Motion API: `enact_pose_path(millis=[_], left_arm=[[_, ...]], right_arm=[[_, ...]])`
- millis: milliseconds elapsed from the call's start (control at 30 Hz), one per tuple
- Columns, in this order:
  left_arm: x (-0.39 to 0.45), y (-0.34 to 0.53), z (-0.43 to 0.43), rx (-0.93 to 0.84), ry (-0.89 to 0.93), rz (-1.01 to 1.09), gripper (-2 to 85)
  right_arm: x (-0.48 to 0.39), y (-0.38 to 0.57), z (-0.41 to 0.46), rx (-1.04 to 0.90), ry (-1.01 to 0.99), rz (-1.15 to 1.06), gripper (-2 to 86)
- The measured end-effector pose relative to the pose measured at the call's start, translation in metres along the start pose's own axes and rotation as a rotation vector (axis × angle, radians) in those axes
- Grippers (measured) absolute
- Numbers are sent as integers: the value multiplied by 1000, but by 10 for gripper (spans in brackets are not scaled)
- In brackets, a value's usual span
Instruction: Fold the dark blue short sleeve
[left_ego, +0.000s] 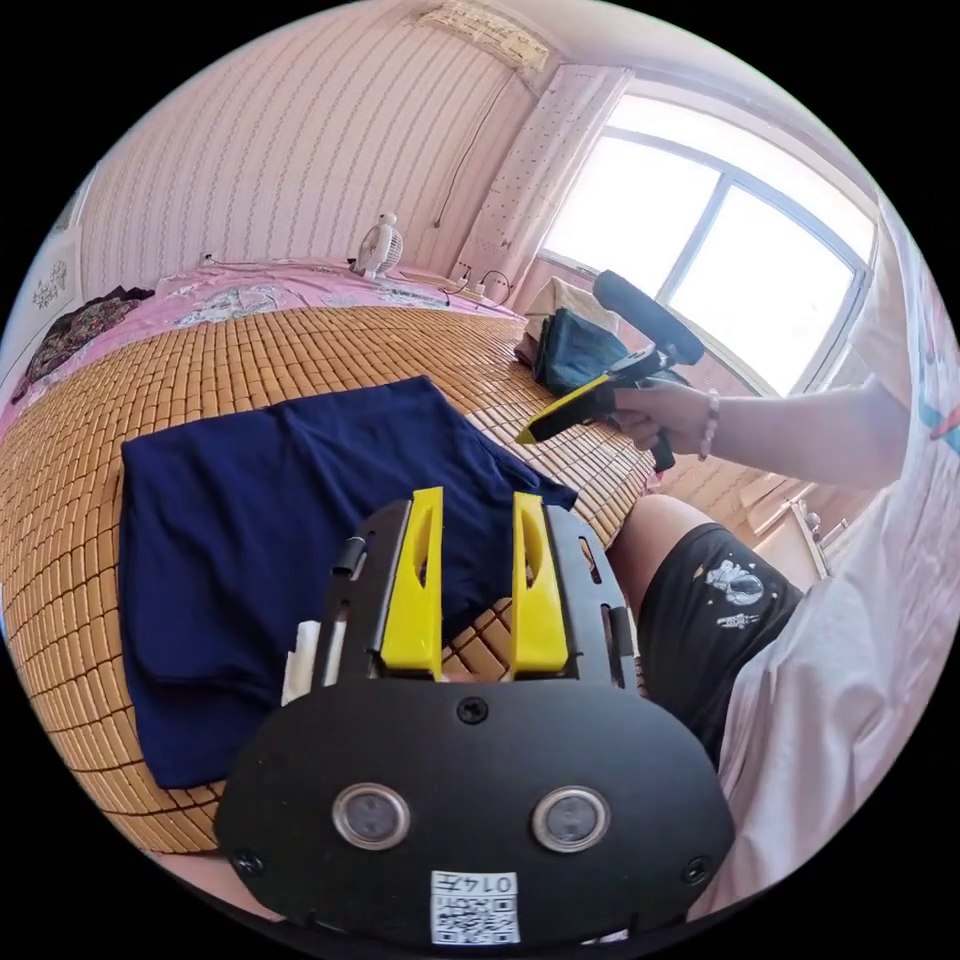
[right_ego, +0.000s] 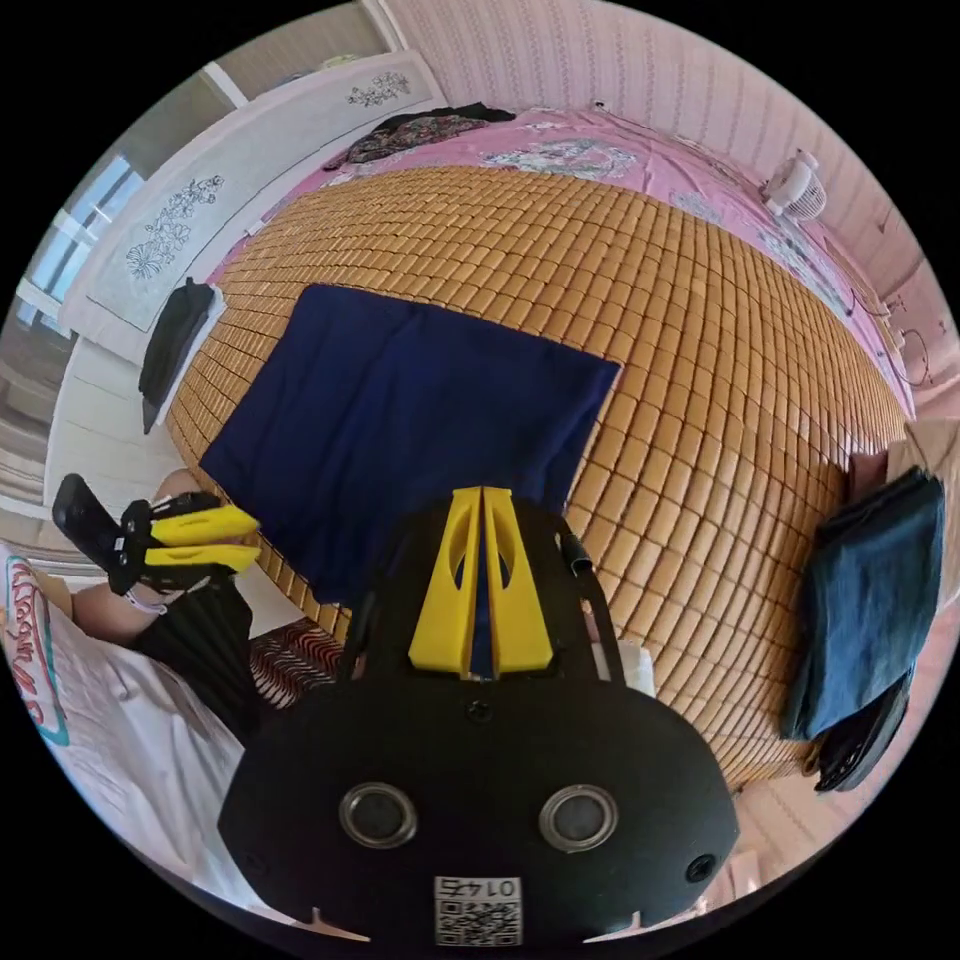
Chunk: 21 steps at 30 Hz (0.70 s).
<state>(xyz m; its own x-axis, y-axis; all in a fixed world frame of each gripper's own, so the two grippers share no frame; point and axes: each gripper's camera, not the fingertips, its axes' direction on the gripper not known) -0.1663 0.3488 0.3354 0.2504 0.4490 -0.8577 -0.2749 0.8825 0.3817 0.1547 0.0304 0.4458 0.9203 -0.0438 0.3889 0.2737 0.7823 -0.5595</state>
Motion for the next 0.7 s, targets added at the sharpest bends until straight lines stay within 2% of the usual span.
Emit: enact_pose_path(millis=[167, 233, 367, 533, 633, 700], left_arm=[[31, -16, 32, -74, -41, 154, 162], [43, -21, 43, -84, -66, 231, 176], [60, -30, 80, -152, 2, 297, 184], [79, -35, 124, -248, 21, 331, 196], [81, -42, 139, -252, -33, 298, 169], [78, -44, 144, -270, -85, 266, 85]], right_arm=[[44, 65, 15, -11, -138, 210, 84], [58, 80, 27, -50, -200, 259, 73], [74, 98, 28, -22, -257, 273, 29], [103, 117, 6, 142, -472, 334, 13], [114, 125, 0, 206, -614, 336, 13], [116, 130, 1, 204, -650, 333, 14]])
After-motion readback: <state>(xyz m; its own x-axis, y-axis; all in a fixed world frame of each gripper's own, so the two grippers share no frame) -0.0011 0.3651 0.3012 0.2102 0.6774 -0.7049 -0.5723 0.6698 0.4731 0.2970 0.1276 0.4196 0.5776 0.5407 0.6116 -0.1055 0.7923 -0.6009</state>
